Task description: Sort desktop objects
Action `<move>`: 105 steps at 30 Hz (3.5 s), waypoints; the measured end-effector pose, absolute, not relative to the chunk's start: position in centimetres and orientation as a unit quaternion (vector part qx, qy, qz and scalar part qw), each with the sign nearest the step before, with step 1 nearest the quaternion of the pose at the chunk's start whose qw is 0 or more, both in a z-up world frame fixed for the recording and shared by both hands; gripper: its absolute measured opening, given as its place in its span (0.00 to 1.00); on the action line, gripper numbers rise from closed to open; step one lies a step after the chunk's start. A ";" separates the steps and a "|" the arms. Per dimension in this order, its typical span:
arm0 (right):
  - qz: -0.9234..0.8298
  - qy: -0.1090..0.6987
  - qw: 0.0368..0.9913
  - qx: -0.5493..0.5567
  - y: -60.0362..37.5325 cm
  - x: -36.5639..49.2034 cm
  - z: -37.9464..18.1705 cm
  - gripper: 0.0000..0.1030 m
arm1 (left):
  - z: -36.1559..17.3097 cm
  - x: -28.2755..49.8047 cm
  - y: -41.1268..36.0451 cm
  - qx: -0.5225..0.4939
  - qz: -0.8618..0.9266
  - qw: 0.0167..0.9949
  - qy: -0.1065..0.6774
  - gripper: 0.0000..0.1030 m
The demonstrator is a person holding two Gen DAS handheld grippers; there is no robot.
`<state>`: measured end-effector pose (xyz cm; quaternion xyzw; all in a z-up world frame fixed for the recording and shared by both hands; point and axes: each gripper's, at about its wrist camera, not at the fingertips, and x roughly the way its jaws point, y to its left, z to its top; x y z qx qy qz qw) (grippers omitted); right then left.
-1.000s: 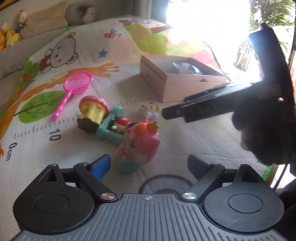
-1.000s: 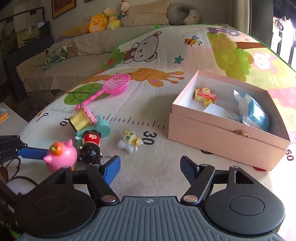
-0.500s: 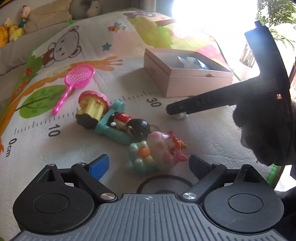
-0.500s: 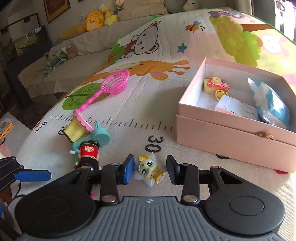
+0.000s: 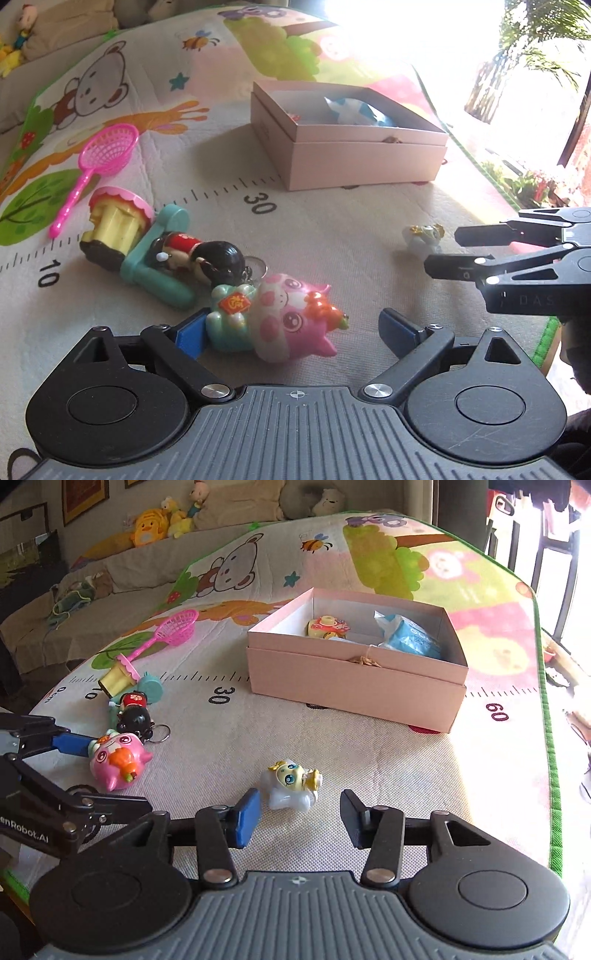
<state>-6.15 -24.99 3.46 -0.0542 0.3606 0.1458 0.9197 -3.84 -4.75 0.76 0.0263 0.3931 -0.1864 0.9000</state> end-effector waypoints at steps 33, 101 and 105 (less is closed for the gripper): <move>0.128 0.186 0.974 -0.016 -31.6 0.3 23.4 0.37 | 13.9 6.7 -12.6 0.118 -0.234 0.949 0.174 0.87; 0.137 0.374 0.917 -0.005 -25.5 -0.3 3.2 0.61 | 0.9 1.5 -3.6 0.025 -0.170 0.909 0.381 1.00; 0.126 0.370 0.920 -0.006 -25.6 -0.5 2.4 0.70 | 0.8 1.6 -4.4 0.044 -0.164 0.911 0.376 1.00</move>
